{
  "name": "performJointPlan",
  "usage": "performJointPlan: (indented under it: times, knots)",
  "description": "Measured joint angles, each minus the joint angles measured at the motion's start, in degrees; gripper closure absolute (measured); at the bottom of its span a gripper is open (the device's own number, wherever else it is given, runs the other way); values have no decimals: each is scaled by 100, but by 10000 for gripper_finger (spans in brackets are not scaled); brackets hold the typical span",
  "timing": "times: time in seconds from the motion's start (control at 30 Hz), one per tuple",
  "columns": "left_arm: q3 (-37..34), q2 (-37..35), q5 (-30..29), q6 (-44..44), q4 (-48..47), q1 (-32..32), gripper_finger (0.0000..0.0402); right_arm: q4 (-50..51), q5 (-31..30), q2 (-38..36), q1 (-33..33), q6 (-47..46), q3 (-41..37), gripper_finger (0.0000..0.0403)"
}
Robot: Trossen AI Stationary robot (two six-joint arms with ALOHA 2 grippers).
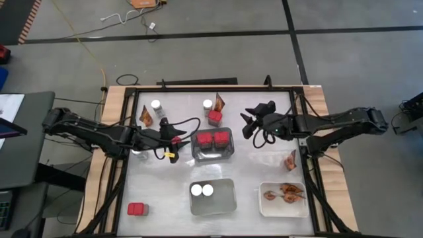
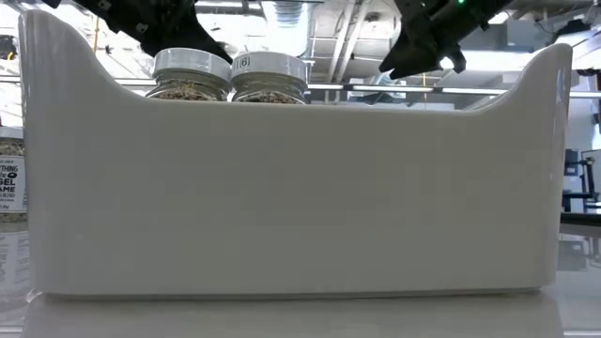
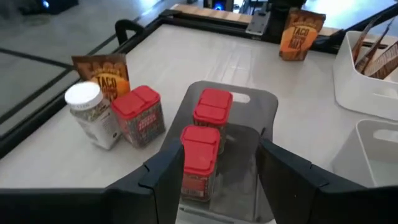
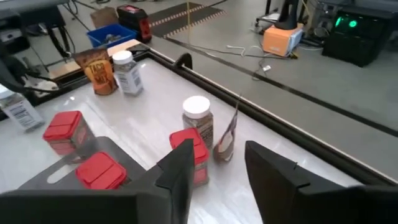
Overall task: Sort spices by type
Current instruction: Put the red seasoning can into the black bin
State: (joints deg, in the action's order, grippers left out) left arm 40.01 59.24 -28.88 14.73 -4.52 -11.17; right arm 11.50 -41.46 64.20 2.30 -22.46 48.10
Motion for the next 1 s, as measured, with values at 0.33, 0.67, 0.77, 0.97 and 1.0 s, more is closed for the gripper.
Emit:
performJointPlan:
  times: [0.33, 0.67, 0.77, 0.97, 1.0]
  knots:
    - [0, 0, -16, 329, -252, 1, 212, 13, 110, 0, 125, -17, 0, 90]
    - [0, 0, -39, 183, -255, 1, 212, 108, 116, 0, 207, -586, 0, 8]
    - [0, 0, -37, 224, -255, -1, 212, 114, 102, 0, 75, -611, 0, 15]
    - [-55, -1, -128, 107, -119, -1, 212, -936, 968, 444, -535, -122, 2, 21]
    - [-110, -19, -209, 90, -58, -1, 212, -1324, 1433, 633, -681, 21, 16, 22]
